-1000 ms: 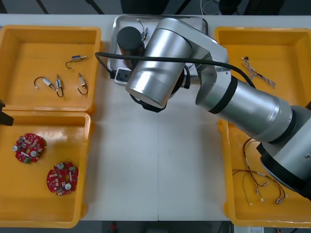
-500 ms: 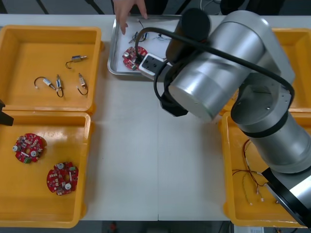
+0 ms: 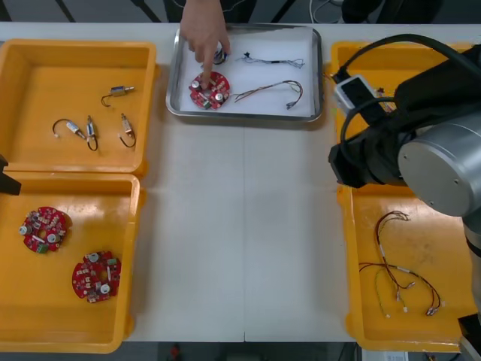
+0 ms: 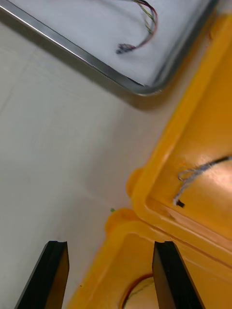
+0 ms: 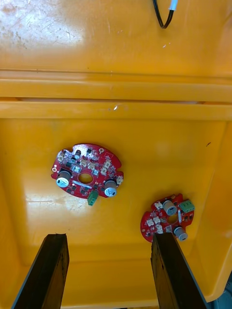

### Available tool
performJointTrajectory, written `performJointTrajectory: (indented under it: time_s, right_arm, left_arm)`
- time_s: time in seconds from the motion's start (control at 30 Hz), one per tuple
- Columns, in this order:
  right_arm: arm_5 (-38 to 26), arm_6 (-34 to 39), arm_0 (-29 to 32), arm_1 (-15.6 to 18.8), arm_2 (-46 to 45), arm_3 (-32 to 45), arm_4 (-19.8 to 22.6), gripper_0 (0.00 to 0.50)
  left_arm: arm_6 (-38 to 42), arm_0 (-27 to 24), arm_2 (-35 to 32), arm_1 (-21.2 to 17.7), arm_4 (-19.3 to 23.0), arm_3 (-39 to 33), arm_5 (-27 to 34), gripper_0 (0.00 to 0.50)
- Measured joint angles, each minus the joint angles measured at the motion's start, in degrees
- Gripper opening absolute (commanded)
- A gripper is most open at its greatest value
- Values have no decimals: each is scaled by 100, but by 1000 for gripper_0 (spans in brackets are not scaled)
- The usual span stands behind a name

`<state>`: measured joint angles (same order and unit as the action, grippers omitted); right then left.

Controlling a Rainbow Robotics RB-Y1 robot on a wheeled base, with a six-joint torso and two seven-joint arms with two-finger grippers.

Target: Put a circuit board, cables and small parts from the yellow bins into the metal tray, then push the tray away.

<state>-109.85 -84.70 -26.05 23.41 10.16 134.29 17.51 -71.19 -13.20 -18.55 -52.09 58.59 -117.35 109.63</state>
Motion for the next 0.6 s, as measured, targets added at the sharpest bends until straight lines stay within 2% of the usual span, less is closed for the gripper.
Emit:
performJointTrajectory:
  time_s: [0.3,0.6]
  right_arm:
    - [0,310,665,346,-928,331,269,500]
    - [0,310,1501,646,-2092,527,1176,500]
  left_arm:
    - [0,2,-1,0,0,-3,1,500]
    - [0,3,-3,0,0,-5,1,500]
